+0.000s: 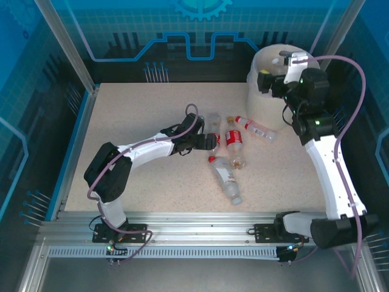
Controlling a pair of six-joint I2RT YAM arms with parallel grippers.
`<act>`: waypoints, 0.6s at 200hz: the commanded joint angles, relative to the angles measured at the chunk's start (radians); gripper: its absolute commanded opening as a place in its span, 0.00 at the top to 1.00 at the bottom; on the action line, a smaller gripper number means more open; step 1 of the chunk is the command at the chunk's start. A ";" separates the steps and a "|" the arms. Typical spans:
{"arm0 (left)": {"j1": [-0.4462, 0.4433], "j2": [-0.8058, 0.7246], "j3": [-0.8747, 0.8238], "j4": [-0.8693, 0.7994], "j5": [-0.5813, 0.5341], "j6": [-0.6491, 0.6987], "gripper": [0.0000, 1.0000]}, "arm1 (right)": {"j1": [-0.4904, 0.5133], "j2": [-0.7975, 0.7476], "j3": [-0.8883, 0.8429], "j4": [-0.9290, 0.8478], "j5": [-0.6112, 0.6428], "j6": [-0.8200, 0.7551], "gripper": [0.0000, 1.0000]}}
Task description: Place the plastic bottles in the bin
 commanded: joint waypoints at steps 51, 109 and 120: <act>0.062 0.116 0.167 -0.144 0.247 0.143 0.04 | 0.051 -0.120 -0.226 -0.120 -0.238 0.156 0.00; 0.094 0.320 0.490 -0.445 0.319 0.281 0.04 | 0.051 -0.173 -0.287 -0.164 -0.194 0.143 0.00; 0.095 0.347 0.522 -0.463 0.320 0.284 0.05 | 0.052 -0.175 -0.289 -0.163 -0.186 0.142 0.00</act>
